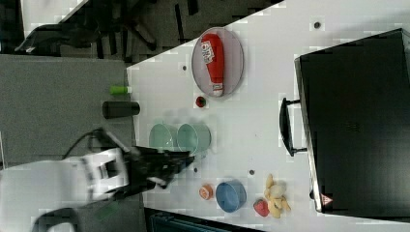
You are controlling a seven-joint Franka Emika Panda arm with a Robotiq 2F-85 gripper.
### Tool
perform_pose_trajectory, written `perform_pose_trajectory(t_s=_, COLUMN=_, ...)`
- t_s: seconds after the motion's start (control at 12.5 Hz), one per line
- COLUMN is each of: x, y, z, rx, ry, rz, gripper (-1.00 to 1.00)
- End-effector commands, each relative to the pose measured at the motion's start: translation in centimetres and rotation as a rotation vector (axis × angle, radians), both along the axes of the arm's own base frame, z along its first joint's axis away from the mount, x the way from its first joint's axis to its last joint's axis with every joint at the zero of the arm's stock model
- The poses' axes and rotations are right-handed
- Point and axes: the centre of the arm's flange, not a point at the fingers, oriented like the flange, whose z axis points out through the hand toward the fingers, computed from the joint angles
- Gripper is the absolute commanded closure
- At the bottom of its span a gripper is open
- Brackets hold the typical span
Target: Flap open oven.
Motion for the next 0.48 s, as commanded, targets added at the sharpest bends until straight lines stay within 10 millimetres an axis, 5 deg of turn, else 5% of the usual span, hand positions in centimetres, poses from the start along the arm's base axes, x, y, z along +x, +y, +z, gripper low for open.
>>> perform_pose_trajectory(t_s=0.08, x=-0.6, y=-6.4, z=-2.5, rx=-0.059, ry=-0.020, rz=0.245, gripper=0.65)
perform_pose_trajectory(t_s=0.48, x=0.7, y=-11.7, z=-8.1, rx=-0.117, ry=-0.043, rz=0.429, gripper=0.65)
